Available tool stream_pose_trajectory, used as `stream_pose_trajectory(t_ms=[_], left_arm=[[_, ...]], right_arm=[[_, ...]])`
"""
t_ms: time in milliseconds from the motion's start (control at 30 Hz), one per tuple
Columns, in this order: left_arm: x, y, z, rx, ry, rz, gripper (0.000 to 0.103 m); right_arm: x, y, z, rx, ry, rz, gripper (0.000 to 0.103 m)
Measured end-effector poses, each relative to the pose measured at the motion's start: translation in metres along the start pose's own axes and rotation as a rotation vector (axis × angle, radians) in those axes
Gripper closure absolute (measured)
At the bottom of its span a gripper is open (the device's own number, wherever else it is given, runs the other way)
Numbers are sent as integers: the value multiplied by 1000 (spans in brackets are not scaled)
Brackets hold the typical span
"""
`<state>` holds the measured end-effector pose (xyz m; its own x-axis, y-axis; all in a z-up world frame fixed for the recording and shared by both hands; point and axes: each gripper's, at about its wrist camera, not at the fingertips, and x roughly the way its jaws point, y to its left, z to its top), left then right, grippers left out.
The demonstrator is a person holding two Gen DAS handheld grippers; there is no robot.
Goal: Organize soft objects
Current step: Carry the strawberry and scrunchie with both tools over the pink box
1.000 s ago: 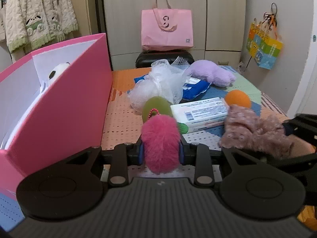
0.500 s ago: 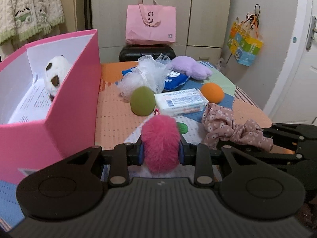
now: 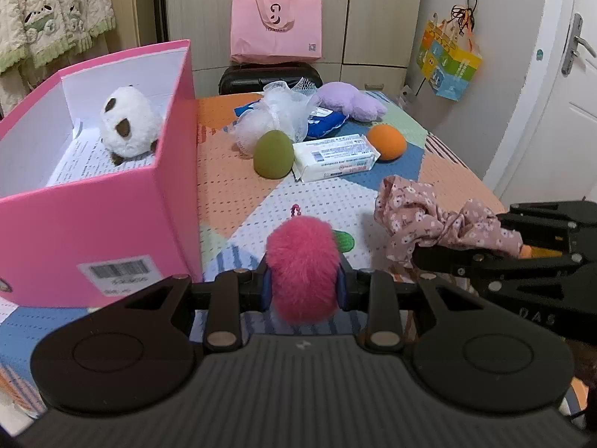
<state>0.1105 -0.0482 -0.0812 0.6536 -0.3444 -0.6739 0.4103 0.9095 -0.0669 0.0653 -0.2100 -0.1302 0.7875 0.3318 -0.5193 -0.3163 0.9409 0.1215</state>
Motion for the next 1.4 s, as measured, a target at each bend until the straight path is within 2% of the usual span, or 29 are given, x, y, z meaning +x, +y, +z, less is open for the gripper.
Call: stream_pose_trajectory(t_ms=[233, 400, 633, 767, 900, 1000, 1267, 1400], left_arm=[[-21, 18, -5, -39, 60, -40, 73], [-37, 39, -4, -107, 128, -108, 73], [-69, 61, -5, -111, 123, -91, 73], [-84, 76, -5, -145, 144, -150, 73], [-91, 82, -4, -139, 138, -142, 73], [-99, 91, 0, -150, 125, -169, 73], [-123, 115, 21, -155, 11, -149, 73], [-125, 119, 42, -139, -45, -133, 73]], right_arm=[[-3, 11, 12, 37, 65, 110, 73], [-4, 21, 24, 51, 126, 170, 71], [-10, 34, 39, 66, 181, 280, 71], [-15, 47, 48, 28, 185, 314, 70], [-19, 62, 59, -13, 185, 351, 70], [-20, 74, 69, -34, 175, 388, 70], [-15, 96, 102, -89, 133, 437, 69], [-16, 106, 115, -109, 59, 454, 69]])
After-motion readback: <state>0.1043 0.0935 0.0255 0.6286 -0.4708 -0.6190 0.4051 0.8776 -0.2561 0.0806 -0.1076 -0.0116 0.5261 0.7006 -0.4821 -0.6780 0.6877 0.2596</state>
